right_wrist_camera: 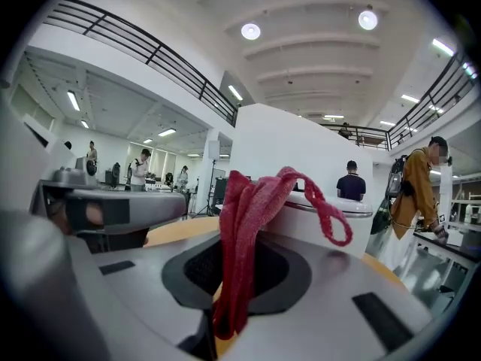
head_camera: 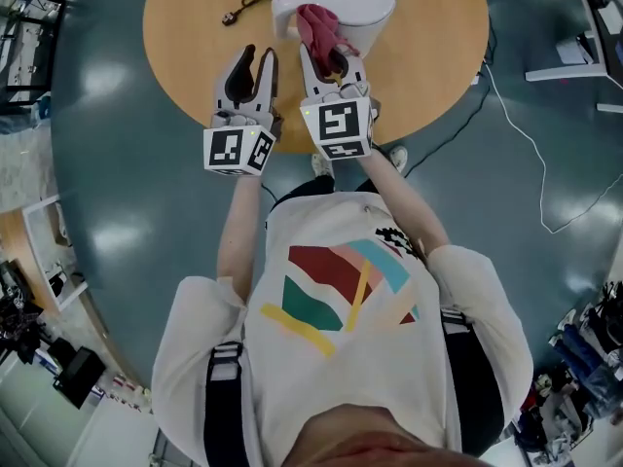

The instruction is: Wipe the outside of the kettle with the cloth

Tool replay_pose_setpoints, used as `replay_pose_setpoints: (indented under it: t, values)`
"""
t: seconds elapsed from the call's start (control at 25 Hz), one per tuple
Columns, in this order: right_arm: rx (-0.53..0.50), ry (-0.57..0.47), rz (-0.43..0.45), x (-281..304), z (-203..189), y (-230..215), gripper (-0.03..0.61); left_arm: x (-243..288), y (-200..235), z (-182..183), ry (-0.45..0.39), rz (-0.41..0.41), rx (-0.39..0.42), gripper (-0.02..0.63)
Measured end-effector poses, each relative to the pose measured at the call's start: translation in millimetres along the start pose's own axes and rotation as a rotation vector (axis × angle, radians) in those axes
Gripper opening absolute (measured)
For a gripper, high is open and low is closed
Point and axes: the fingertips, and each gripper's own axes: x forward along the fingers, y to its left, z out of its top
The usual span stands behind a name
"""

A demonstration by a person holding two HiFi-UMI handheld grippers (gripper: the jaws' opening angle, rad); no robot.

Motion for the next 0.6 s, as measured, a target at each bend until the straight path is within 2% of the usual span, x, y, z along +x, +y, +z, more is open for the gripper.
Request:
replay_pose_setpoints:
  t: [0.36, 0.6]
  values:
    - [0.027, -0.001, 0.001, -4.2, -1.5, -6.3, 0.038, -0.7, -5.2, -1.4, 0.008, 0.013, -0.006, 0.153]
    - [0.037, 0.001, 0.012, -25.8, -10.2, -26.4, 0.038, 7.7, -33.0, -2.7, -0.002, 0.008, -0.014, 0.153]
